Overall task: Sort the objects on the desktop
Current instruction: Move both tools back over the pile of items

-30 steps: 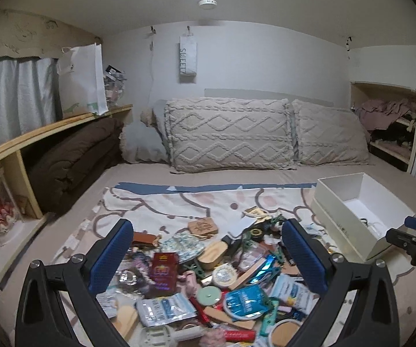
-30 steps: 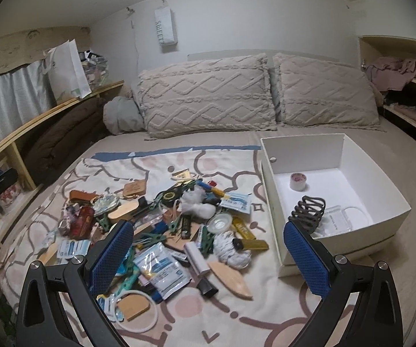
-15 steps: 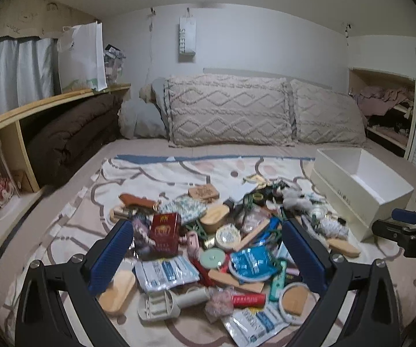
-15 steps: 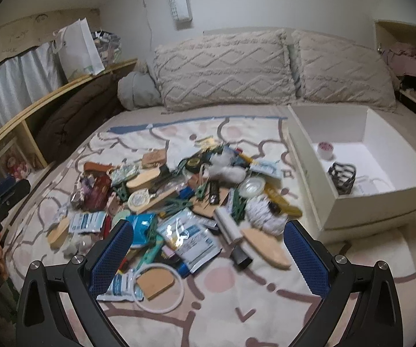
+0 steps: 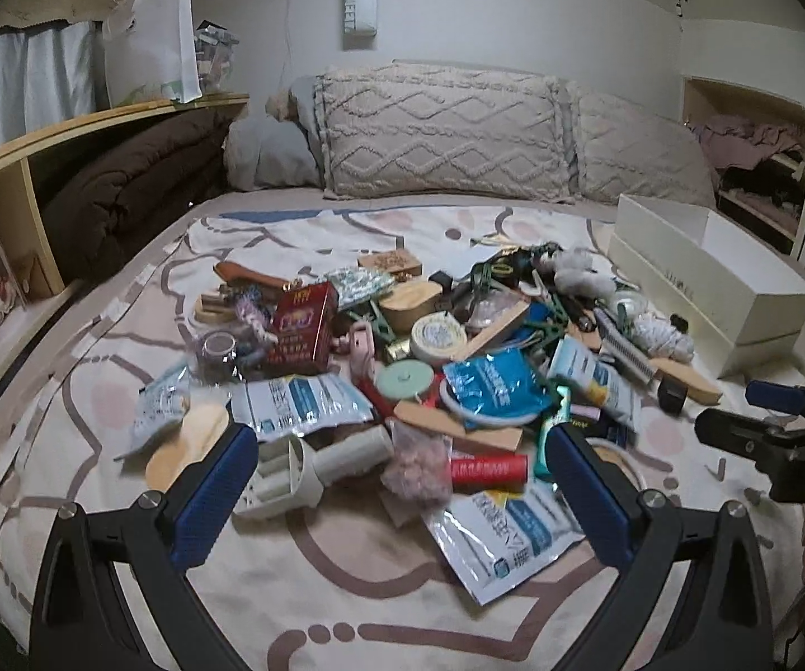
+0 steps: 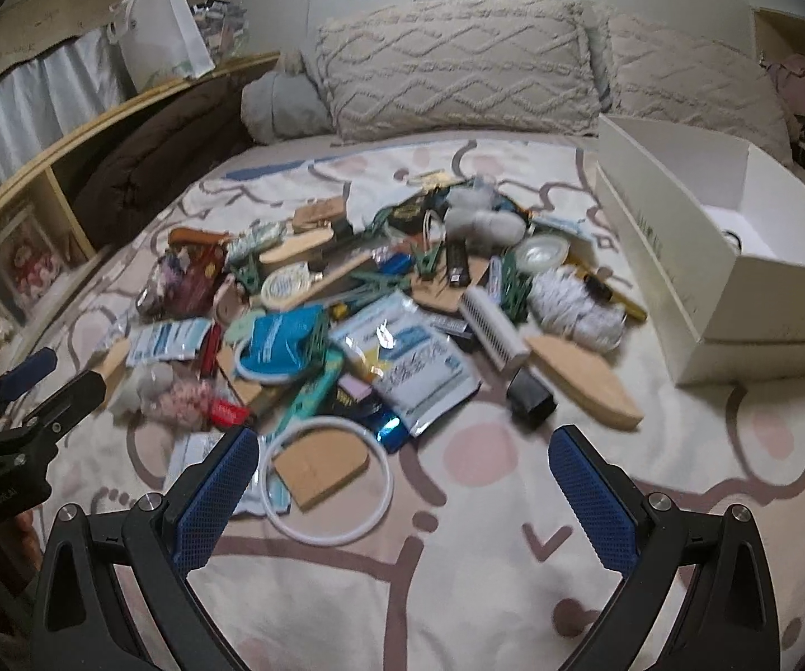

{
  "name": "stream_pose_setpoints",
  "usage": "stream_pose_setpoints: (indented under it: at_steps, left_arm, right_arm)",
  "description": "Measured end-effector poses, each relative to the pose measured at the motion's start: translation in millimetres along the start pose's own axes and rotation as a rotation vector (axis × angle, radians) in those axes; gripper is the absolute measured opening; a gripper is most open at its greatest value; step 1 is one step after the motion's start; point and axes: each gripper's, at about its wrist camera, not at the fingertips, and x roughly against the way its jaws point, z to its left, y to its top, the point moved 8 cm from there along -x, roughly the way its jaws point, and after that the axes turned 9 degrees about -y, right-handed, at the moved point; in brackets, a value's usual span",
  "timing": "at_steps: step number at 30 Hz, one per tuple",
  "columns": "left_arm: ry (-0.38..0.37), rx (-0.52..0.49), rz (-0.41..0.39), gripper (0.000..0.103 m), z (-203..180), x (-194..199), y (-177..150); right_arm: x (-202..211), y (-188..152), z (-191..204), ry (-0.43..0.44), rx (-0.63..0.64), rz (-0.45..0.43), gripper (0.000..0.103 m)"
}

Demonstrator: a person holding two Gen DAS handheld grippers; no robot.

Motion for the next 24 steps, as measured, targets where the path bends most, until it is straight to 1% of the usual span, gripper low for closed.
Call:
stream_pose_setpoints:
  at_steps: [6,14,15,17,24]
  left_arm:
    - [-0.003,0.014,0.033,0.103,1.2,-8.4,-14.0]
    - [-0.010,0.021,0.063,0.103,2.7,-16.0,-24.2]
    - [-0.015,0.018,0.063,0.099,3.0,-15.9,-25.1]
    - [-0.024,0.017,0.070,0.094,3.4,-16.7,-27.2]
    - [-0.030,0.047,0.082,0.094,6.8,-21.7,-34.1]
  right_arm:
    - [-15.8,-18.2,13.5,0.029,0.006,0.049,0.103]
    - [-41.7,-40.7,32.5,0.060,0.009,0.121,0.103]
    - [-45.1,-42.5,33.4,0.063,0.008,0.129,0.103]
    - [-51.4,-46.1,34.5,0.062,0.005,0.144,0.103]
    - [-60.1,-43.2,39.3,0.049,0.015,0.135,0.103]
